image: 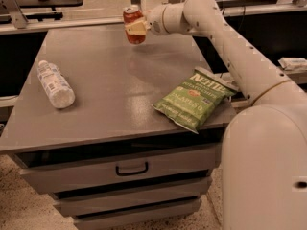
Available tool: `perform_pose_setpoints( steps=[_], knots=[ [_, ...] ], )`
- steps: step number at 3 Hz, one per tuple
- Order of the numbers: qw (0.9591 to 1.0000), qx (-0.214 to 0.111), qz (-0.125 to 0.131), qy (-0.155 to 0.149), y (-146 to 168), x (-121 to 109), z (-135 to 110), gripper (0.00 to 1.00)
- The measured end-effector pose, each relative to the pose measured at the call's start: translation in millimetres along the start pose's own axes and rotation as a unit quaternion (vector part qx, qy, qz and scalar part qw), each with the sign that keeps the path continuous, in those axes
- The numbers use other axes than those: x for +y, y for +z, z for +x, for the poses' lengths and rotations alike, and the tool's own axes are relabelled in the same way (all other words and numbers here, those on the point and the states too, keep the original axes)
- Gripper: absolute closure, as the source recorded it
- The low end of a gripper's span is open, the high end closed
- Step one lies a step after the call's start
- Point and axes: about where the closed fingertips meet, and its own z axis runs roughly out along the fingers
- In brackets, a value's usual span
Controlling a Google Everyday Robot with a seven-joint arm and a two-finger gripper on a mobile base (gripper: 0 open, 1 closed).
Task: Pick coke can
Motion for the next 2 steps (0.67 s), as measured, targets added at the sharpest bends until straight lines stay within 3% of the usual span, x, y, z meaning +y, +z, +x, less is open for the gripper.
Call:
perform_pose_setpoints(
  steps=[1, 2],
  knots=[
    [0.9981, -0.021, -0.051, -0.026, -37, 23, -25, 1.0],
    [0.9964, -0.014, -0.077, -0.032, -39, 37, -21, 1.0]
  ],
)
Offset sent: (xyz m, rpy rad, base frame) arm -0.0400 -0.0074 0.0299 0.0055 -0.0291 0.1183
